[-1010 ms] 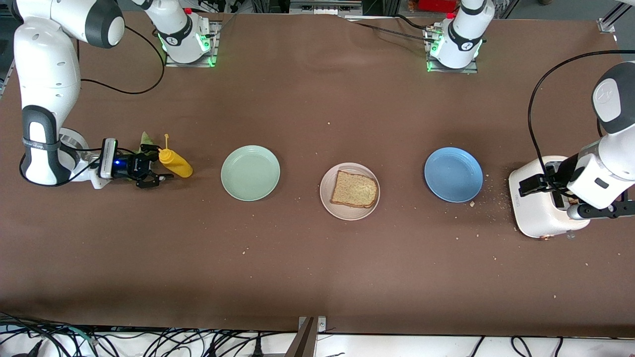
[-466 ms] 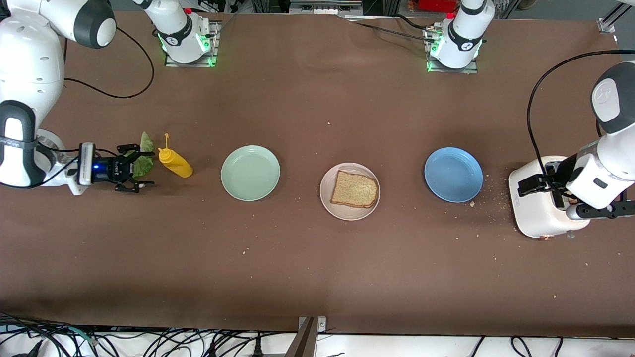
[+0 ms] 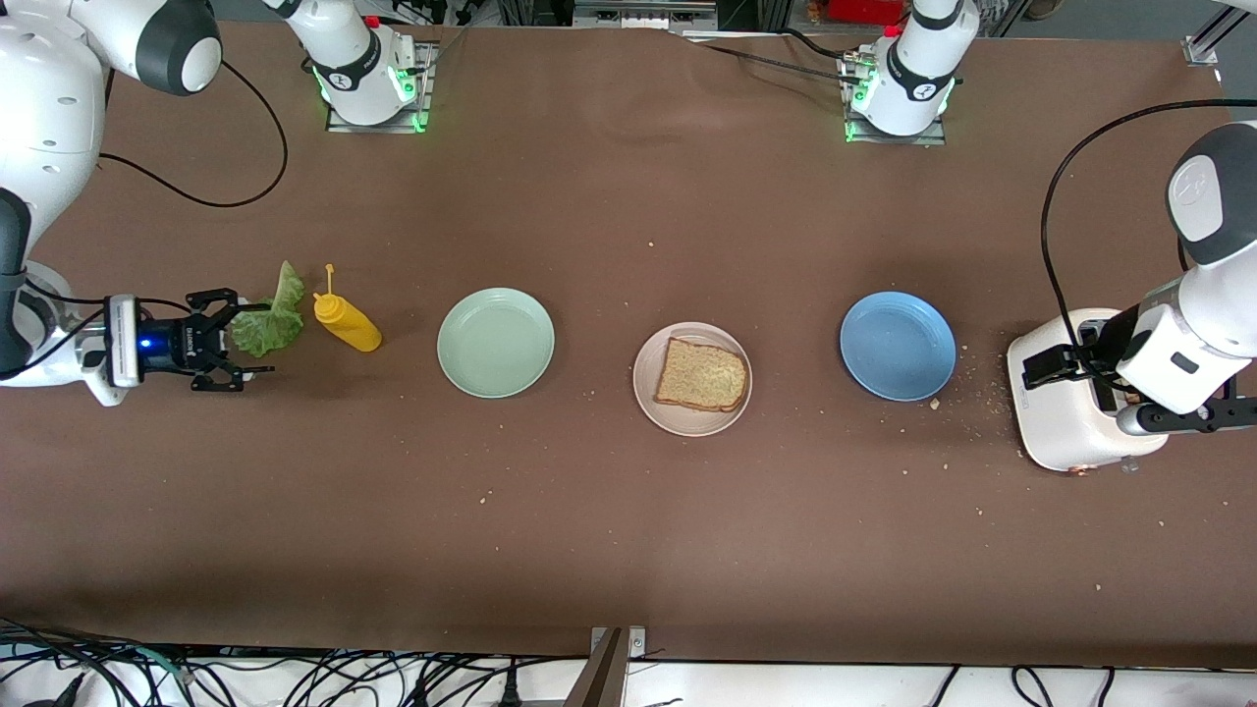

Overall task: Make sandwich in beige plate with both arms
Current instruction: 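Open the right gripper and draw it back from the mustard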

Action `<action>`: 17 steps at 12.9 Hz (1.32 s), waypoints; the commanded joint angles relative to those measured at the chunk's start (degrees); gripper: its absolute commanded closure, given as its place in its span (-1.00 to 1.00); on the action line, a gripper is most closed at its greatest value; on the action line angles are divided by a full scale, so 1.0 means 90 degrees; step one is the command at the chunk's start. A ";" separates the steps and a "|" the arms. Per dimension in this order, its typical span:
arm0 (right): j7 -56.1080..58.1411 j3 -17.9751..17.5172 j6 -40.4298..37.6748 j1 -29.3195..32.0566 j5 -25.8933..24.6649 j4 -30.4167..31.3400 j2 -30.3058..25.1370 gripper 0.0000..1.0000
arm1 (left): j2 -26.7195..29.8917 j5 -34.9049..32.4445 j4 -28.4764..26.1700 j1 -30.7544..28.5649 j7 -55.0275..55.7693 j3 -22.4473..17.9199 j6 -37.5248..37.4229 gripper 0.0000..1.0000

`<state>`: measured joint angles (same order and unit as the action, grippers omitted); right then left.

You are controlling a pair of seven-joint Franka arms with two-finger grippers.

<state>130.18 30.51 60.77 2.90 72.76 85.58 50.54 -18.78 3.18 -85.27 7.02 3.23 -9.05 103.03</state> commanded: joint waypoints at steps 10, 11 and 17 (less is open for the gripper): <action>-0.2676 -0.0030 -0.0375 -0.0029 -0.0096 -0.1491 -0.0302 -1.00 | 0.0026 -0.0236 0.0021 0.0060 0.0119 -0.0019 -0.0052 -1.00; -0.2852 -0.0030 -0.0375 -0.0039 -0.0106 -0.1491 -0.0390 -1.00 | 0.0026 -0.0236 0.0021 0.0060 0.0119 -0.0010 -0.0052 -1.00; -0.4013 0.0057 -0.0366 -0.0378 -0.0087 -0.1851 -0.0615 -1.00 | 0.0016 -0.0236 0.0011 0.0060 0.0119 -0.0010 -0.0052 -1.00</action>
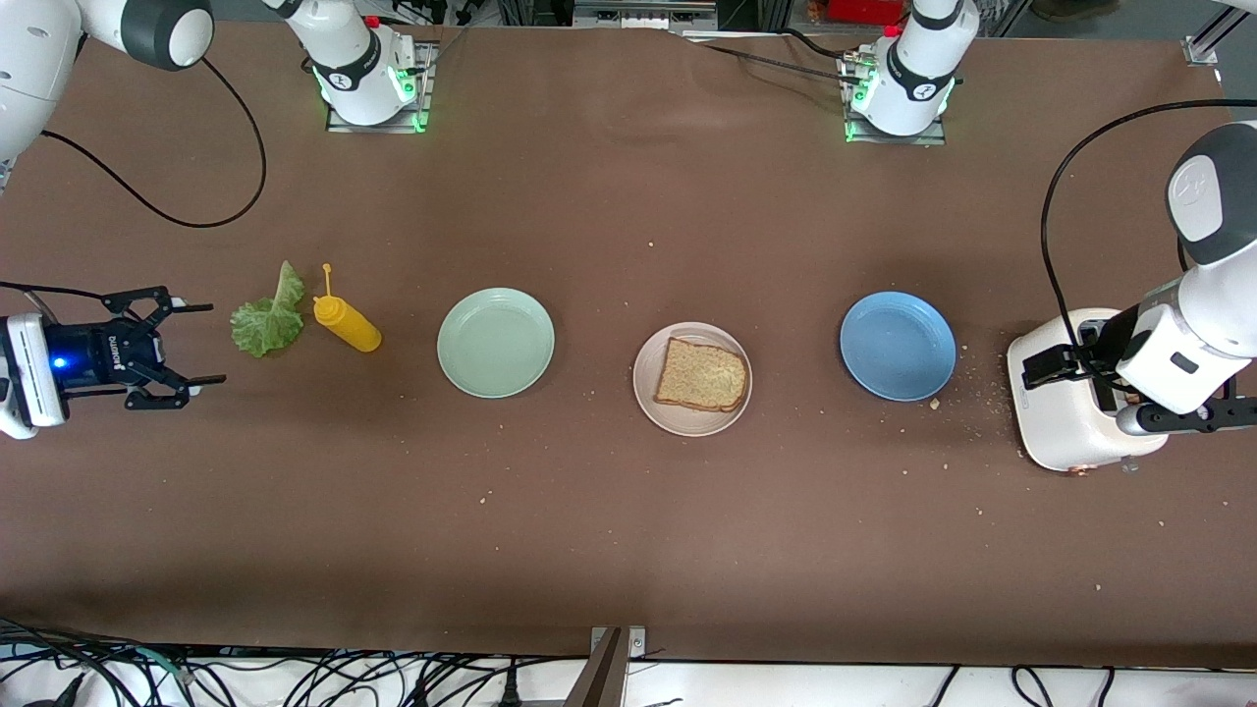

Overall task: Make sandwich in beige plate with both arms
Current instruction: 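Open the right gripper and draw it back from the mustard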

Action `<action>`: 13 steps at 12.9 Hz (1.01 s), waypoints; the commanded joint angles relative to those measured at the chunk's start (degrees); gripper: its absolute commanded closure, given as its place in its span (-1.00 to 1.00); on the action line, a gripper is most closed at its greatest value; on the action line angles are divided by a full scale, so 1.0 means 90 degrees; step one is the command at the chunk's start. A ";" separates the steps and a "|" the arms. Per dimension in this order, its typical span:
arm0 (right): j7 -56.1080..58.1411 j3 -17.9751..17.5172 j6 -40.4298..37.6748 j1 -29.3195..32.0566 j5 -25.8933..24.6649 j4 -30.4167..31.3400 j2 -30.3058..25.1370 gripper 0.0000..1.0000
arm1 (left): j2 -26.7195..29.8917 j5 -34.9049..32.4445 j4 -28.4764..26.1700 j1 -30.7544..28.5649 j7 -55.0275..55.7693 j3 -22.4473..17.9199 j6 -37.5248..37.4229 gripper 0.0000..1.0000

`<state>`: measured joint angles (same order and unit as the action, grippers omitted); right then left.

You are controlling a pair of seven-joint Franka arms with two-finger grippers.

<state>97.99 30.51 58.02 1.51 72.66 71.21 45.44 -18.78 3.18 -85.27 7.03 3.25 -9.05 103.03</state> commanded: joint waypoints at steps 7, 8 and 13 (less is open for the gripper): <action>-0.1910 0.0262 0.0183 -0.0490 -0.0202 -0.0480 -0.0449 -1.00 | 0.0016 -0.0236 0.0011 0.0058 0.0118 -0.0010 -0.0052 -1.00; -0.2251 0.0223 0.0339 -0.0520 -0.0492 -0.0471 -0.0653 -1.00 | 0.0016 -0.0236 0.0011 0.0058 0.0118 -0.0020 -0.0052 -1.00; -0.4379 -0.0693 0.1189 -0.0559 -0.2746 -0.0480 -0.1824 -1.00 | 0.0026 -0.0236 0.0021 0.0068 0.0118 -0.0010 -0.0052 -1.00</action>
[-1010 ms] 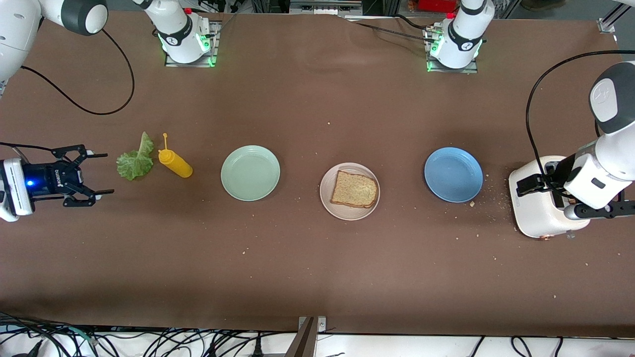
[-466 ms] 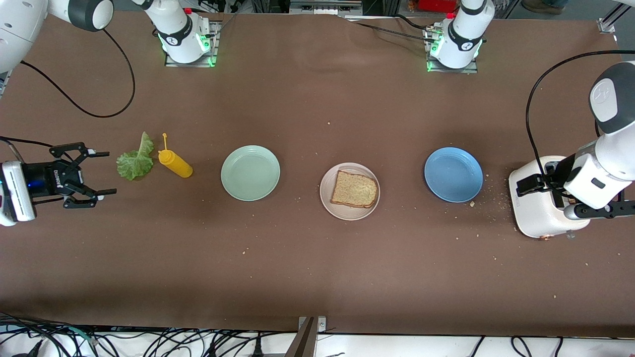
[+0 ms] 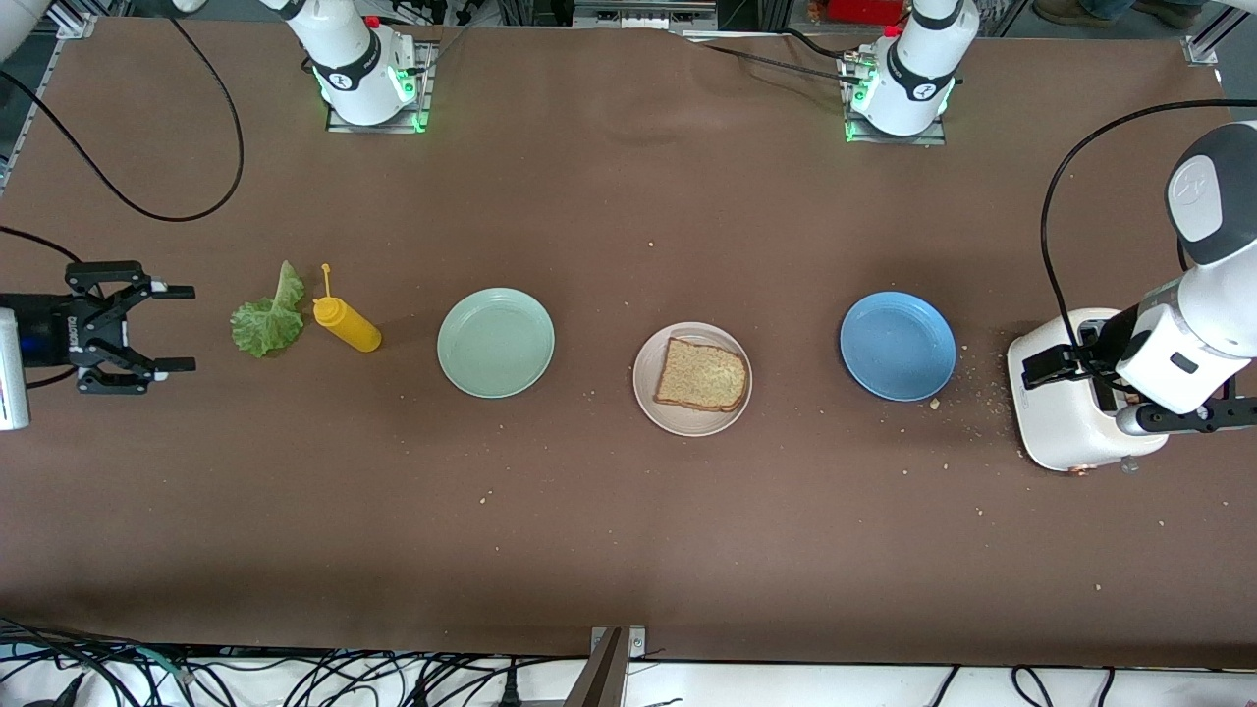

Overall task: Make sandwich in beige plate with both arms
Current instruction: 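Move the right gripper over the green lettuce leaf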

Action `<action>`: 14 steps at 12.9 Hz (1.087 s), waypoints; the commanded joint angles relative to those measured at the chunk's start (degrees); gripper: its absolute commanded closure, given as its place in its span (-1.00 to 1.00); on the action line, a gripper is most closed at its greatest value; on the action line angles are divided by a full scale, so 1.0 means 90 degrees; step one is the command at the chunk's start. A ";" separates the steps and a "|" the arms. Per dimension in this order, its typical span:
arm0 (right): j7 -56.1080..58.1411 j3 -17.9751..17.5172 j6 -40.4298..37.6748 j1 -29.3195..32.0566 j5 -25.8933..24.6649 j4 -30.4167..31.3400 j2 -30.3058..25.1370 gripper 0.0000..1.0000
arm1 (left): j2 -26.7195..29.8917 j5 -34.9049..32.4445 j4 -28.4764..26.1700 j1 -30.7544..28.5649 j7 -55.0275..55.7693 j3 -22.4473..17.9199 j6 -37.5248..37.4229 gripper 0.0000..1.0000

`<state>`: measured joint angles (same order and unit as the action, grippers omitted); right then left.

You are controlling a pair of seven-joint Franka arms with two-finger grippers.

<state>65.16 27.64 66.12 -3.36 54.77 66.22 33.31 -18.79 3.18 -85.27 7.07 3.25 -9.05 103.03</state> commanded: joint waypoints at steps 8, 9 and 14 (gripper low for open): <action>-0.4248 -0.2716 0.0954 -0.0086 -0.5668 0.0093 -0.1776 -1.00 | 0.0027 -0.0236 0.0021 0.0103 0.0117 -0.0011 -0.0052 -1.00; -0.4687 -0.2961 0.0954 -0.0086 -0.6207 0.0123 -0.1816 -1.00 | 0.0027 -0.0236 0.0030 0.0123 0.0127 -0.0011 -0.0052 -1.00; -0.7031 -0.2876 0.1246 -0.0096 -0.6476 0.1019 -0.2020 -1.00 | 0.0036 -0.0236 0.0031 0.0142 0.0127 -0.0011 -0.0061 -1.00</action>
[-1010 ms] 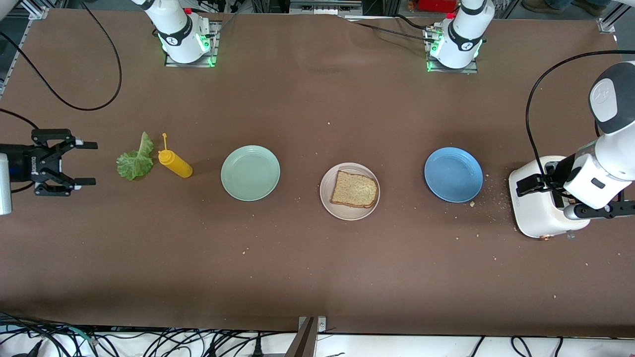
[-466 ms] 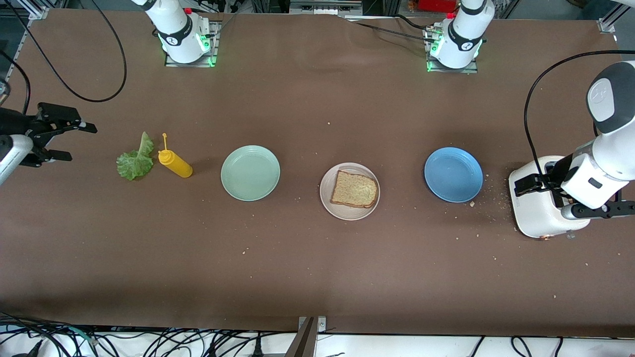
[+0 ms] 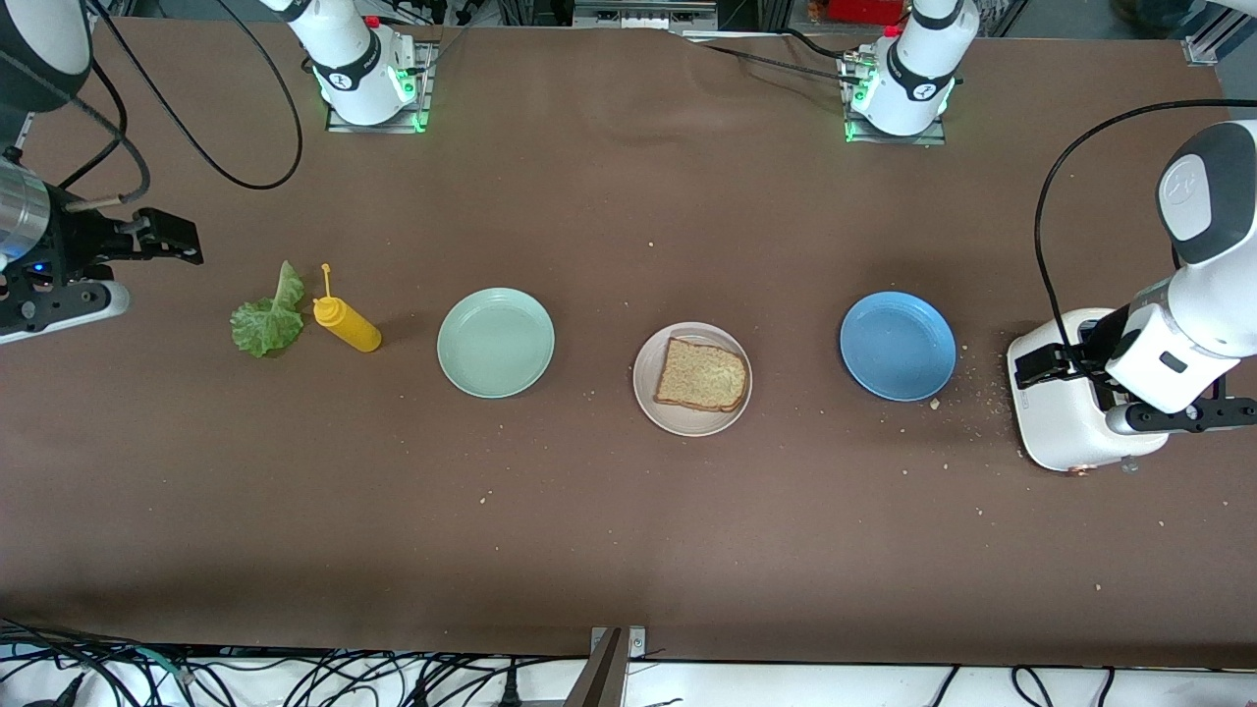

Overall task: Make sandwich in beige plate with both arms
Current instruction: 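Move the right gripper over the green lettuce leaf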

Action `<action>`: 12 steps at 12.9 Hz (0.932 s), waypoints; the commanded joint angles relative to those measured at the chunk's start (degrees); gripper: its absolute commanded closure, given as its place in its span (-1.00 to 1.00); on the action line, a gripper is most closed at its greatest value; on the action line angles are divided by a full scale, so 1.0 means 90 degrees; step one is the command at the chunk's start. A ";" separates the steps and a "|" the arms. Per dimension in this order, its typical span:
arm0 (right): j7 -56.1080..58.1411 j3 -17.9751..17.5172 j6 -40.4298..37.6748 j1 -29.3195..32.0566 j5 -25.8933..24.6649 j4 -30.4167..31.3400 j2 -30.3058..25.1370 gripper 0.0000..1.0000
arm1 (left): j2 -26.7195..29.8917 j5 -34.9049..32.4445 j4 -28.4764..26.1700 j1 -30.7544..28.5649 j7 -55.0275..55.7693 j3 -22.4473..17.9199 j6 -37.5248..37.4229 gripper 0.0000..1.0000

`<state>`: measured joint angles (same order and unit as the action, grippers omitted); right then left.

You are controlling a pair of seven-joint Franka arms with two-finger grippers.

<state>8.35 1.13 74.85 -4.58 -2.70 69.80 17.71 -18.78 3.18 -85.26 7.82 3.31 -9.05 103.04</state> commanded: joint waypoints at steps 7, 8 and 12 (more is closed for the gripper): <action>-0.1953 0.0635 0.2120 0.0040 -0.0032 0.2690 -0.0756 -0.99 | 0.0085 -0.0236 0.0049 0.0098 0.0121 0.0048 -0.0159 -1.00; -0.1953 0.0733 0.2394 0.0040 -0.0071 0.3022 -0.0844 -0.99 | 0.0085 -0.0236 0.0050 0.0098 0.0121 0.0048 -0.0179 -1.00; -0.1904 0.0958 0.3586 0.0040 -0.0159 0.4409 -0.1098 -1.00 | 0.0075 -0.0236 0.0040 0.0098 0.0199 0.0058 -0.0179 -1.00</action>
<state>-8.43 9.32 102.59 -3.93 -2.92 101.47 11.87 -18.65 3.18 -85.16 8.39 3.69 -8.74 102.50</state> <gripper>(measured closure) 0.000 0.000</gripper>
